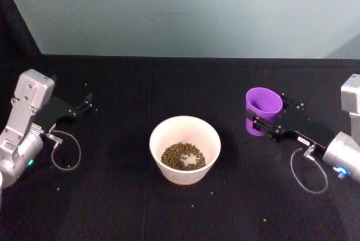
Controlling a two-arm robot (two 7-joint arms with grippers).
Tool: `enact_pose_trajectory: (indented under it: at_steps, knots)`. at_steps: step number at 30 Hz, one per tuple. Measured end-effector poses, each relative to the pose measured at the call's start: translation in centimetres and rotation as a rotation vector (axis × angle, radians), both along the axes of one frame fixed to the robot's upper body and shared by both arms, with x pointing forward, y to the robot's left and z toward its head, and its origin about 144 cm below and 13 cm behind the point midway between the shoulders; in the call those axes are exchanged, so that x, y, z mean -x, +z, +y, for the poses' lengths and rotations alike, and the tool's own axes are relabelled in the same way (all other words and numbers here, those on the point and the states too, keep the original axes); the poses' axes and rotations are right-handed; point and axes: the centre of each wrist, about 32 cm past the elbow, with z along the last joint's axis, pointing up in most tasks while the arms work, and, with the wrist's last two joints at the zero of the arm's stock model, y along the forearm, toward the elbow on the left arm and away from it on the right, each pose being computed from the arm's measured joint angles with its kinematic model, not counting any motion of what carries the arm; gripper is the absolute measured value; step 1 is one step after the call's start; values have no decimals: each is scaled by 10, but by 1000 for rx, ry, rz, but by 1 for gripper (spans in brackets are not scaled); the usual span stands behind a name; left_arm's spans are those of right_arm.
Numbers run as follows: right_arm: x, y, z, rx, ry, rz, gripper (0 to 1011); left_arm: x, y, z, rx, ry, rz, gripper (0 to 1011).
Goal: Pick up the cup and pour the mung beans from the cup into the bowl.
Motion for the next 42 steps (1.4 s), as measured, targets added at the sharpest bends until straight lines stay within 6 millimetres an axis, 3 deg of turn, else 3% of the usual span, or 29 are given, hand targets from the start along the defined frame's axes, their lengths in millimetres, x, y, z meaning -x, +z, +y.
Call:
enact_pose_trajectory:
  at_steps: [22,30,42]
  knots:
    - [-2,-1,-4,-16,-39,58,735,0,0,0,0,0,0,1000]
    - [4,11,-2,-8,24,-7,735,0,0,0,0,0,0,1000]
    - [6,-14,-4,-43,40,-50,735,0,0,0,0,0,0,1000]
